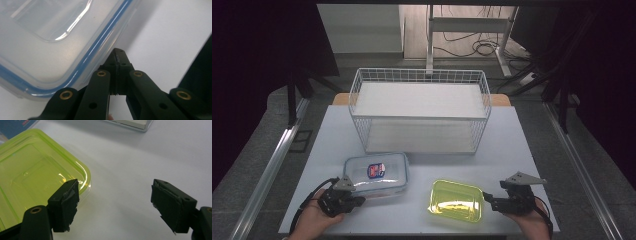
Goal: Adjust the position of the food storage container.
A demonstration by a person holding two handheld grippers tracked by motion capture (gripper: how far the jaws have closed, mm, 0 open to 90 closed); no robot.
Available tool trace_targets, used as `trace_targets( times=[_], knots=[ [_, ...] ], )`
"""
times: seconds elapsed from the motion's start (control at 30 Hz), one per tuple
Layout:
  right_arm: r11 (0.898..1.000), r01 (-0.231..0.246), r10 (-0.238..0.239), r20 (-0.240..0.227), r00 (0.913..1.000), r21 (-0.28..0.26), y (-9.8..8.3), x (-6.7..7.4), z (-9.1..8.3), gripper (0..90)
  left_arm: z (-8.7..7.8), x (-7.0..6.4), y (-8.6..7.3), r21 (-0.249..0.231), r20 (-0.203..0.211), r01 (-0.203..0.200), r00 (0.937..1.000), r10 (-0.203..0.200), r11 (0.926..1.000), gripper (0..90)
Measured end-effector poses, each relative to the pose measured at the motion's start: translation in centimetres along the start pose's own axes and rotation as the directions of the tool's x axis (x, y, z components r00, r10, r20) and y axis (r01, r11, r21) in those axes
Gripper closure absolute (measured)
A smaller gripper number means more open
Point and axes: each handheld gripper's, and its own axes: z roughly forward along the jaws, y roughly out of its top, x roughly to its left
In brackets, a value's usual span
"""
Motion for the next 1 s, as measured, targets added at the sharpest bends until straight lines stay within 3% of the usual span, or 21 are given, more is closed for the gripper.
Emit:
trace_targets(
  times=[0.13,0.17,0.27,0.3,0.33,0.4,0.5,0.57,0.63,0.67,0.8,0.83,0.93,1.0],
  knots=[
    [1.0,0.005,-0.005,-0.002,1.0,-0.001,0.0,0.1,0.0,22.8,0.0,0.9,-0.2,-0.013,-0.008,0.028,0.9996,-0.028,0.9995,90.0],
    [1.0,0.009,-0.009,-0.005,0.9999,-0.005,0.0,0.2,0.1,22.8,0.0,1.0,-0.3,-0.022,0.006,0.042,0.9991,-0.042,0.9989,90.0],
    [1.0,0.012,-0.012,-0.005,0.9999,-0.012,0.1,0.2,0.0,22.3,-0.4,0.8,-0.5,-0.042,0.04,0.047,0.9981,-0.046,0.998,88.7],
    [1.0,0.016,-0.016,-0.008,0.9998,-0.027,0.2,0.3,-0.1,21.7,-0.7,0.5,-0.5,-0.054,0.049,0.041,0.9981,-0.039,0.9977,81.5],
    [1.0,0.016,-0.016,-0.008,0.9998,-0.027,0.2,0.3,-0.1,21.7,-1.2,0.2,-0.5,-0.075,0.045,0.037,0.9984,-0.034,0.9965,81.5],
    [0.999,0.015,-0.015,-0.011,0.9998,-0.042,0.3,0.5,-0.3,21.2,-2.5,-0.2,-0.5,-0.116,0.044,0.041,0.9984,-0.036,0.9924,75.0],
    [0.998,0.016,-0.017,-0.017,0.9997,-0.056,0.9,0.9,-0.5,20.6,-4.6,0.0,-0.1,-0.155,0.064,0.089,0.9947,-0.08,0.9839,64.0],
    [0.998,0.013,-0.014,-0.018,0.9997,-0.058,1.4,1.3,-0.6,20.2,-5.9,0.2,0.2,-0.197,0.02,0.111,0.9938,-0.11,0.9741,59.9],
    [0.998,0.005,-0.007,-0.037,0.9993,-0.064,2.3,1.9,-0.6,20.0,-6.7,0.7,0.7,-0.195,0.001,0.146,0.9889,-0.148,0.97,40.8],
    [0.998,0.005,-0.007,-0.037,0.9993,-0.064,2.3,1.9,-0.6,20.0,-6.7,0.7,0.7,-0.195,0.001,0.146,0.9889,-0.148,0.97,36.8],
    [0.997,-0.017,0.012,-0.08,0.9968,-0.07,3.6,2.7,-0.4,19.9,-6.6,1.3,1.8,-0.19,-0.029,0.188,0.9799,-0.197,0.9635,26.2],
    [0.998,0.005,-0.011,-0.088,0.9961,-0.062,4.1,3.1,-0.1,19.9,-6.4,1.6,2.0,-0.189,-0.035,0.199,0.9773,-0.209,0.9616,20.3],
    [0.998,0.033,-0.038,-0.09,0.9952,-0.055,4.5,3.7,0.1,19.6,-5.8,2.2,2.6,-0.191,-0.039,0.244,0.9659,-0.256,0.9507,17.0],
    [0.998,0.025,-0.03,-0.102,0.9943,-0.053,4.9,4.1,0.3,17.8,-5.4,2.3,2.6,-0.181,-0.046,0.261,0.9608,-0.273,0.9482,11.8]
  ],
)
